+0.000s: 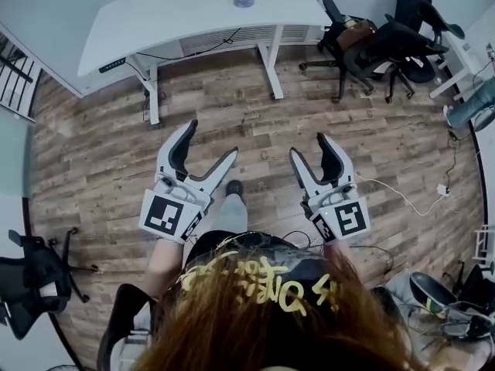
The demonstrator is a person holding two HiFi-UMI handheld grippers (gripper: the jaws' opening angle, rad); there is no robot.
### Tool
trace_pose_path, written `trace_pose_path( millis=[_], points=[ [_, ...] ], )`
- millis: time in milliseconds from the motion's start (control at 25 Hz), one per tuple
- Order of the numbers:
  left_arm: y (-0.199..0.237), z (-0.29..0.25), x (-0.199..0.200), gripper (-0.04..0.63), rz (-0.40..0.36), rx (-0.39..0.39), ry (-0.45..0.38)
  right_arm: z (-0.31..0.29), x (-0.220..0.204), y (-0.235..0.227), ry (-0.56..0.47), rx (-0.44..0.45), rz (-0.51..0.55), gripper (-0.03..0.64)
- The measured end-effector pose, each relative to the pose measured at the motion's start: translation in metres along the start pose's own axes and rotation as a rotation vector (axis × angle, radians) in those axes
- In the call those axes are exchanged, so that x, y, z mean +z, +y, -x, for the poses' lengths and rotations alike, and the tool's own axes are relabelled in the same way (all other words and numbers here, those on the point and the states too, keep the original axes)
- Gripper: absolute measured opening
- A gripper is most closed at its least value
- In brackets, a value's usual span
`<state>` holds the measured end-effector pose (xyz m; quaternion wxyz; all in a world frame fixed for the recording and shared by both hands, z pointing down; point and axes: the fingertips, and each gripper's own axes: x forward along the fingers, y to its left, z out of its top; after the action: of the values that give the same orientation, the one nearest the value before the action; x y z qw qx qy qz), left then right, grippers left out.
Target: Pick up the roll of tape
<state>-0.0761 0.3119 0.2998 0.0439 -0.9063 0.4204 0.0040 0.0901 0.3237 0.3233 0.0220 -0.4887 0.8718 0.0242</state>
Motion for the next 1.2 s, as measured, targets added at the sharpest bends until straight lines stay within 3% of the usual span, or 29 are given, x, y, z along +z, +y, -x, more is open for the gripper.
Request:
trace_pose_path(
  millis=[200, 560, 880, 1200],
  points=[
    [0.064, -0.05, 0.003, 0.35, -0.026, -0.026, 0.0, -0.076, 0.003, -0.023, -0.006, -0.022, -0.016, 0.238],
    [0.146, -0.095, -0.016, 0.35, -0.001, -0.035, 0.016, -0.173, 0.0, -0.042, -0.011, -0.03, -0.005, 0.238],
    [0.157, -0.138, -0.029, 0.35, 0.082, -0.1, 0.035, -0.196, -0.007, -0.061, -0.004, -0.038, -0.006, 0.238],
    [0.166, -0.154, -0.025, 0.35, 0.075, -0.086, 0.044, -0.21, -0.007, -0.075, 0.012, -0.014, -0.023, 0.238]
  ],
)
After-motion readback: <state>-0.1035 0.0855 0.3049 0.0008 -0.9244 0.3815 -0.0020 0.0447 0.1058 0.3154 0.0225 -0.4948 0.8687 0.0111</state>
